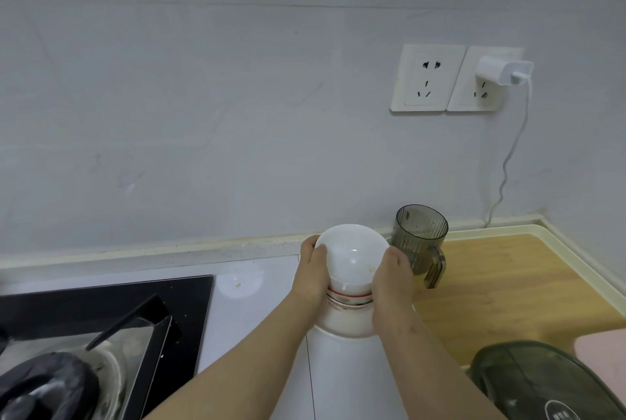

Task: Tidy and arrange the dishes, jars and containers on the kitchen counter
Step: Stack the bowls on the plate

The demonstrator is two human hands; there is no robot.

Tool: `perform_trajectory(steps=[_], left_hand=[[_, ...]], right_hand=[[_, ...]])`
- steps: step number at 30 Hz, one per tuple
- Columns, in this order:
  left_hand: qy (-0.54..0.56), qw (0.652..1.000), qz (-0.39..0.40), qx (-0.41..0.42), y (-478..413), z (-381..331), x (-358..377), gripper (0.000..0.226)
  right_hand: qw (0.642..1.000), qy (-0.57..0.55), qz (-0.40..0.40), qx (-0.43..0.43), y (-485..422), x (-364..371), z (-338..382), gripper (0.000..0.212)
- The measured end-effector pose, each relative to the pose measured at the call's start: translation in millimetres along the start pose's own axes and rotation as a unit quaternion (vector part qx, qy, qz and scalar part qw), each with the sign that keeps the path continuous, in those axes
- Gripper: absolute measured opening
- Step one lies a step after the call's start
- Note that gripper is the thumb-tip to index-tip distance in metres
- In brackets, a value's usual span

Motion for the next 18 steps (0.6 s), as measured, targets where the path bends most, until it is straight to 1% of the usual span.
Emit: perform_trajectory(steps=[2, 4, 9, 11, 12, 14, 15, 17, 18], left_hand=[[0.006, 1.000, 0.012, -0.008, 4, -2, 2, 0.025], [0.009, 1.000, 0.017, -0.010, 8, -5, 3, 0.032], [0.006, 1.000, 0.019, 0.005, 22, -16, -4, 0.042], [0.008, 1.000, 0.011, 0.014, 31, -22, -10, 0.043], [0.009, 1.000, 0.005, 0.018, 36, -25, -13, 0.042], [0.013, 1.000, -0.007, 0.023, 49, -30, -19, 0.040], [0.017, 0.999, -0.014, 0.025, 54, -30, -23, 0.039], [0.022, 0.999, -0.023, 0.032, 73, -32, -30, 0.036], [0.025, 0.999, -0.026, 0.035, 79, -32, -31, 0.034]], right_hand=[[1.000, -0.001, 0.015, 0.007, 1, 3, 0, 0.040], [1.000, -0.002, 0.028, 0.009, 2, 7, 1, 0.041], [0.999, 0.008, 0.031, -0.023, 17, 2, 15, 0.043], [0.999, 0.005, 0.036, -0.028, 26, -4, 19, 0.043], [0.999, 0.004, 0.036, -0.034, 32, -7, 21, 0.039], [0.998, 0.002, 0.030, -0.046, 47, -14, 25, 0.025], [0.998, 0.000, 0.026, -0.051, 53, -18, 27, 0.024], [0.998, -0.010, 0.024, -0.057, 74, -24, 29, 0.033], [0.998, -0.015, 0.029, -0.057, 80, -24, 30, 0.031]])
Point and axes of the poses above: each hand's wrist, its own y-axis away from the middle knuckle, its own x-axis out of the palm, z = x × y, the point moved 10 cm from there along -y, towards the middle knuckle, and after that the axes turned 8 degrees about y, right-handed, at the moved point
